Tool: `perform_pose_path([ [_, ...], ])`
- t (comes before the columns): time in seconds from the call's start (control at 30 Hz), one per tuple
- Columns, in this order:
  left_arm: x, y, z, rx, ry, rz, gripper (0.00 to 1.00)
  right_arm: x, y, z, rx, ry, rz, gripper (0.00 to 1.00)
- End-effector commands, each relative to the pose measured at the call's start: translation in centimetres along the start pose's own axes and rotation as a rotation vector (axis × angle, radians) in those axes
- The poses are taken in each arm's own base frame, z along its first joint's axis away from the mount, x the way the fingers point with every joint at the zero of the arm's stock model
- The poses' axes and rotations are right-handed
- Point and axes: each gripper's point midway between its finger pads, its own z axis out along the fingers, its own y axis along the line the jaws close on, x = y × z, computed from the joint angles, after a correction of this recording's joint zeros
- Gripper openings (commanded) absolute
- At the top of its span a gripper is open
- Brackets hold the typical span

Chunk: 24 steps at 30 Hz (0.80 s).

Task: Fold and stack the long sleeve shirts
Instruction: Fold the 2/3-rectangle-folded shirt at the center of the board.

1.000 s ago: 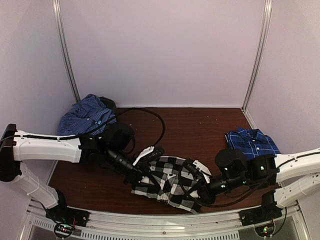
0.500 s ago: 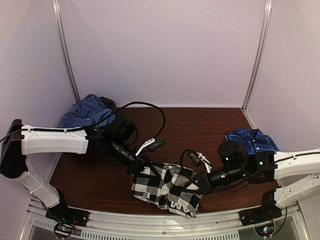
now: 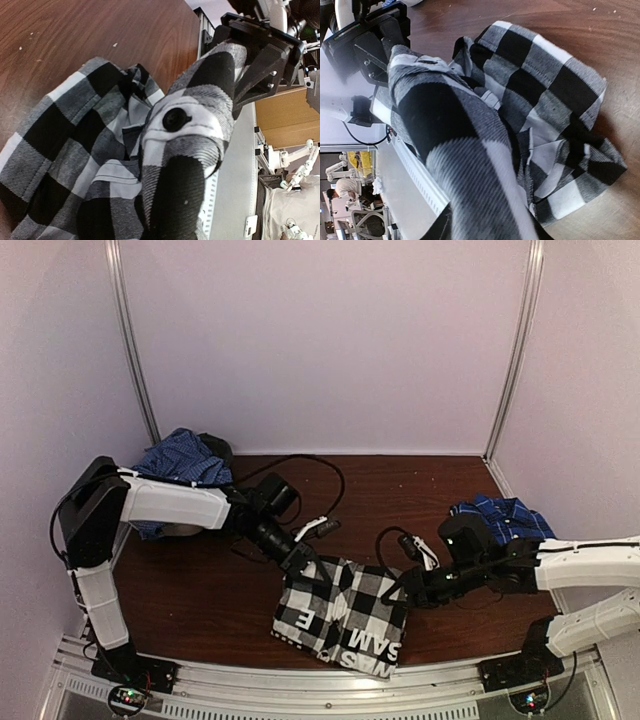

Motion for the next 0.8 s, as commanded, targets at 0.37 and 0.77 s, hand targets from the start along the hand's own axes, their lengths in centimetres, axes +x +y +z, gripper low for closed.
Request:
perform_pose_path([
  [0.37, -1.8, 6.0, -0.9, -0.134, -0.005, -0.070, 0.31, -1.2, -5.0, 1.2, 0.179, -0.009, 0.034, 0.41],
  [0.77, -5.1, 9.4, -6.9, -0.543, -0.125, -0.038, 0.53, -1.4, -7.7, -0.9, 0.371, -0.039, 0.024, 0.43],
])
